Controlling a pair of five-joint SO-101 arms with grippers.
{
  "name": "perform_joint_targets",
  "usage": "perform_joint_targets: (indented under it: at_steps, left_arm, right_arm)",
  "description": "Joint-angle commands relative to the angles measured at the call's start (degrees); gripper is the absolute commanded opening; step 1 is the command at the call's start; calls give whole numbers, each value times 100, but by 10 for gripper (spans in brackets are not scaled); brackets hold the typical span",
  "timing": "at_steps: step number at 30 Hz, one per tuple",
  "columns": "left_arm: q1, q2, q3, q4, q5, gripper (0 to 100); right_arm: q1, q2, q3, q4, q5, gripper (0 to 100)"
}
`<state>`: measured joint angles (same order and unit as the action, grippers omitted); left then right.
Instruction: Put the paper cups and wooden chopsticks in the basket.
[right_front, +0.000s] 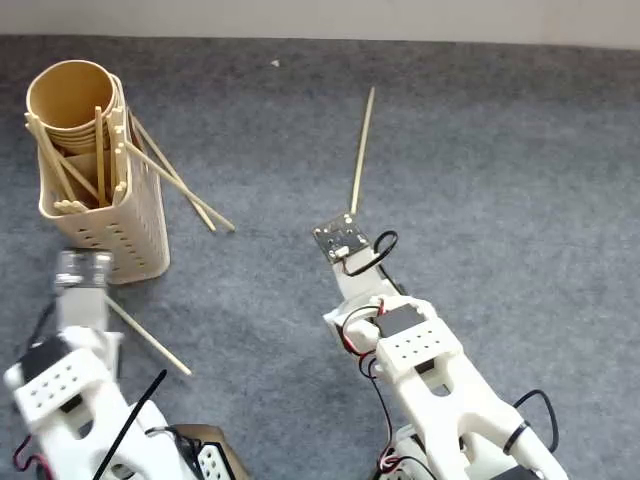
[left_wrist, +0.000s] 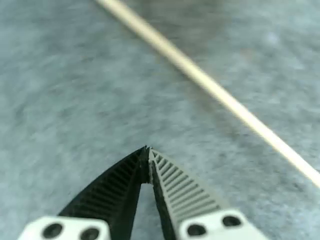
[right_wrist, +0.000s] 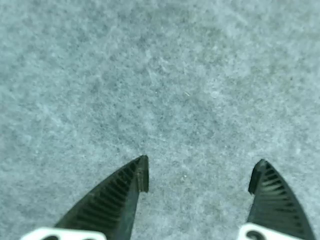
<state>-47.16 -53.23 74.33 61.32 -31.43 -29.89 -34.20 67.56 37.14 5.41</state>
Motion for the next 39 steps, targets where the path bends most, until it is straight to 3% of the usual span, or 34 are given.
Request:
perform_joint_targets:
  at_steps: [1, 6, 10, 14, 18, 21, 25, 31, 33, 36, 39]
  left_arm:
    - [-620, -48, -936, 325, 202, 4]
    - [-620, -48, -1508, 448, 246, 4]
    - [84, -13, -1367, 413, 914, 63]
    - [1051, -13, -1051, 404, 2321, 255]
    - [1464, -4, -585, -229, 3798, 232]
    - [1490, -4, -259, -545, 4404, 210]
    - [1499, -4, 145, -1002, 4404, 210]
    - [1604, -57, 1262, -2479, 4422, 205]
    - [1596, -48, 1191, -2365, 4431, 167]
    - [1596, -48, 1156, -2198, 4440, 2]
    - [1587, -48, 1130, -2066, 4440, 12]
  right_arm:
    - [-40, -136, -31, -92, 62, 314]
    - [-40, -136, -31, -92, 62, 314]
    - [-40, -136, -31, -92, 62, 314]
    - [-40, -136, -31, -92, 62, 314]
    - [-40, -136, -31, -92, 62, 314]
    - [-40, -136, -31, -92, 62, 314]
    - [-40, -136, -31, -92, 62, 314]
    - [-40, -136, -31, -92, 62, 314]
    - [-40, -136, -31, -92, 62, 314]
    - [-40, -136, -31, -92, 62, 314]
    - [-40, -136, -31, -92, 62, 314]
